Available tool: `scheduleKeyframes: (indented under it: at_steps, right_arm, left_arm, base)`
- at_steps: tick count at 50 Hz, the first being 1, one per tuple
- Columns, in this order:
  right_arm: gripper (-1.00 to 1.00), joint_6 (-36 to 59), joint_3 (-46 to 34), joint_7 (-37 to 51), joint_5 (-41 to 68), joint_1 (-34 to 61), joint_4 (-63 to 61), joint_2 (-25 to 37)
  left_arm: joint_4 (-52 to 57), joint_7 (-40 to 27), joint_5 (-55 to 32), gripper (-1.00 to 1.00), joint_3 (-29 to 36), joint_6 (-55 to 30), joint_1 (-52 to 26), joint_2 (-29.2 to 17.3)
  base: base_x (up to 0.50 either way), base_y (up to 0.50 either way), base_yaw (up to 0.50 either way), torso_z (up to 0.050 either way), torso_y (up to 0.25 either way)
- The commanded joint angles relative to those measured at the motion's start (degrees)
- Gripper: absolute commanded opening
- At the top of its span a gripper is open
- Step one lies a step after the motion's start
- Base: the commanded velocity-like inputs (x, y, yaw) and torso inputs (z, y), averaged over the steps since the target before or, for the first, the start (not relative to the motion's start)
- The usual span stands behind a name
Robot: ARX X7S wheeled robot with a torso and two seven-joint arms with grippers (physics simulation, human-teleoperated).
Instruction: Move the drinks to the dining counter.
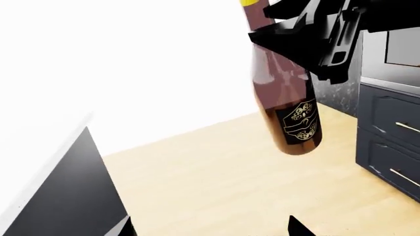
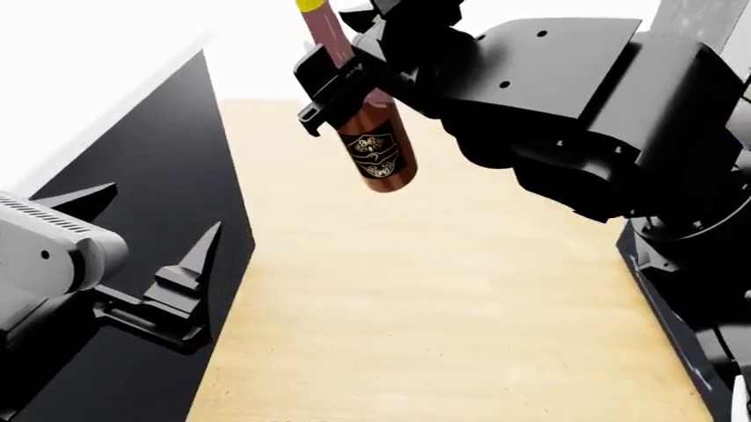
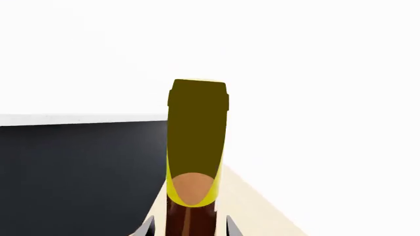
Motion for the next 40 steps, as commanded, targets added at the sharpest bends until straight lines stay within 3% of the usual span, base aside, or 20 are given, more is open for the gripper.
scheduleKeyframes:
  at_steps: [1, 40]
  right_arm:
    - [-1.0, 0.41, 2.33, 0.83, -6.73, 1.31, -0.21, 0.21]
    - [-1.0, 0.79, 1.79, 0.44, -6.57, 1.66, 0.33, -0.04]
  left_arm:
    - [0.09, -0.04, 0.07, 1.0, 0.3, -0.05, -0.14, 0.06]
    - [0.13, 0.09, -0.1, 1.0, 0.21, 0.18, -0.26, -0.31]
  base:
    - [0.0, 0.0, 0.5, 0.0, 0.0]
    - [0.0, 0.0, 0.5, 0.001, 0.003]
